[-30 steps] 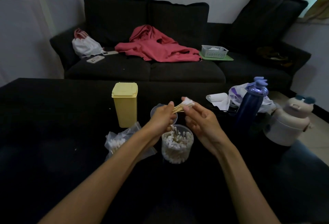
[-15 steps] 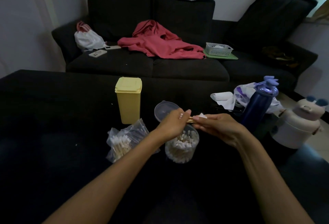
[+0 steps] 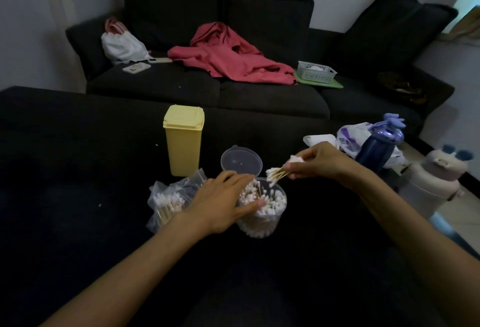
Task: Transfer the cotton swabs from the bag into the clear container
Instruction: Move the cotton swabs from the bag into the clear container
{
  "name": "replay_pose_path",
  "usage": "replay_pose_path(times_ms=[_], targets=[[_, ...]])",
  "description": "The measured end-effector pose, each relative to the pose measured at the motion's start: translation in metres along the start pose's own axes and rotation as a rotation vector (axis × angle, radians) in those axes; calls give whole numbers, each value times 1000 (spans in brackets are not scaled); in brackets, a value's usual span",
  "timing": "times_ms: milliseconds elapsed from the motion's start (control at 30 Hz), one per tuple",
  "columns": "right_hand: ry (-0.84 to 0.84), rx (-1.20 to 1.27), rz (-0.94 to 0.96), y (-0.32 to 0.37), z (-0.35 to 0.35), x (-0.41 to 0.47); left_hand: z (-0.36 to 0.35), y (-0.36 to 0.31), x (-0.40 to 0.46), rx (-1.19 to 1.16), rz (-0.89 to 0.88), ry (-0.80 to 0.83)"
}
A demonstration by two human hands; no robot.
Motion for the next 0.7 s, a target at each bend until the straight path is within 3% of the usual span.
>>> replay_pose_path(times_ms=[167, 267, 467, 700], targets=[[-61, -279, 352, 28, -12, -3, 0, 1, 0, -17, 2, -11], [-88, -463, 454, 38, -19, -3, 1, 1, 0, -20, -5, -3], [-110, -697, 485, 47, -33, 1, 3, -1, -2, -56, 2, 3], [-141, -747, 391, 42, -54, 12, 0, 1, -1, -84, 11, -15]])
Point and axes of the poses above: each hand's wrist, its own x-axis towards the middle knuckle, its own z-axis out of the back of the hand, y = z × x, the point moved 7 cm from there along x, towards the middle knuckle, and after that the axes turned 13 degrees about -z, right-handed, at the moved point
